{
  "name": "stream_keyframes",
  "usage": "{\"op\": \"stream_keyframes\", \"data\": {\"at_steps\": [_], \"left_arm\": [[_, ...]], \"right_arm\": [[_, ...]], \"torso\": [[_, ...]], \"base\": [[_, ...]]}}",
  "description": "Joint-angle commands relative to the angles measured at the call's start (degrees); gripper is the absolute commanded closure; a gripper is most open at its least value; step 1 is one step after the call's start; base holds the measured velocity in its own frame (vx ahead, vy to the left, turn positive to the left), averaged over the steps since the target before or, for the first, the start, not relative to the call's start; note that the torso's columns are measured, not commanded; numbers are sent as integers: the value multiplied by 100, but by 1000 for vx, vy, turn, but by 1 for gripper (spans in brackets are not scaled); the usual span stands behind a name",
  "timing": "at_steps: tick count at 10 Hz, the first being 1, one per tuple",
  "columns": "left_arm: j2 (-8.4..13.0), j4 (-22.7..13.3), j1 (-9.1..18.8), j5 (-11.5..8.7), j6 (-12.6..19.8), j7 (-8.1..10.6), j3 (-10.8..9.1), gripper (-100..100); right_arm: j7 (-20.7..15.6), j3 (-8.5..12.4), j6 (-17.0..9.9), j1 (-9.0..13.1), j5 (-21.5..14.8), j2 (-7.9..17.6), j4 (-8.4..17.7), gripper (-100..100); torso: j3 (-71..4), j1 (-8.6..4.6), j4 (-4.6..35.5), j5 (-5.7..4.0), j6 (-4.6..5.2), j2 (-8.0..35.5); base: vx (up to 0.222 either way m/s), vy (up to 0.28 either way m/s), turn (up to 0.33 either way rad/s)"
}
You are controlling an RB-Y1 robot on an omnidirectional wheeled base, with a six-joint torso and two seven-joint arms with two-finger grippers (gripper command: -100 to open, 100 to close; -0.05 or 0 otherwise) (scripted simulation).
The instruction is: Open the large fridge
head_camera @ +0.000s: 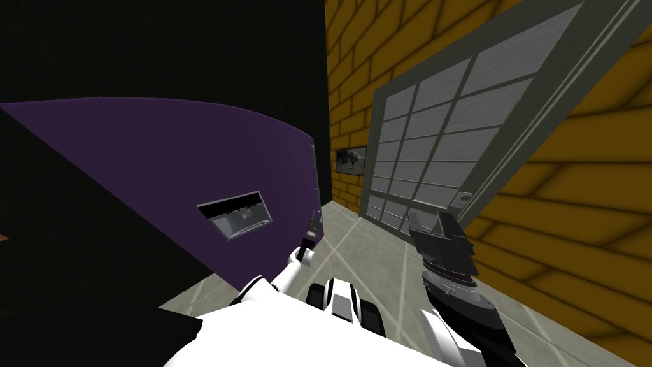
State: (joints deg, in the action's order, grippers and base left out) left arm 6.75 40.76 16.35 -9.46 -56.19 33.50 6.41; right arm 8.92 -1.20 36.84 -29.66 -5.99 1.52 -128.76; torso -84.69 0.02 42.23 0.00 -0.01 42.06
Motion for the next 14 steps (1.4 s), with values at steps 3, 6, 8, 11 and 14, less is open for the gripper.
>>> {"op": "stream_keyframes", "data": {"at_steps": [3, 6, 8, 11, 14], "left_arm": [[-21, -124, 64, -148, -12, -148, -289, -100], [3, -152, 75, -248, 19, -236, -483, -100], [19, -172, 79, -305, 44, -291, -598, -100], [-134, -221, 79, -392, 105, -392, -782, -100], [-205, -153, 110, -407, 273, -453, -817, -100]], "right_arm": [[0, 0, 0, 0, 0, 0, 0, 0], [0, 0, 0, 0, 0, 0, 0, 0], [0, 0, 0, 0, 0, 0, 0, 0], [0, 0, 0, 1, 0, 0, 0, 0], [0, 0, -1, 3, 0, 0, 0, 0]], "torso": [[9, -5, 3, -1, 1, 16], [21, 0, 9, 1, 1, 36], [12, -8, 5, -2, 2, 23], [14, 3, 6, 1, 1, 25], [-29, 24, -2, 8, 38, -56]], "base": [[243, -16, 51], [211, -4, 62], [215, -26, 49], [209, -24, 50], [63, -22, 78]]}}
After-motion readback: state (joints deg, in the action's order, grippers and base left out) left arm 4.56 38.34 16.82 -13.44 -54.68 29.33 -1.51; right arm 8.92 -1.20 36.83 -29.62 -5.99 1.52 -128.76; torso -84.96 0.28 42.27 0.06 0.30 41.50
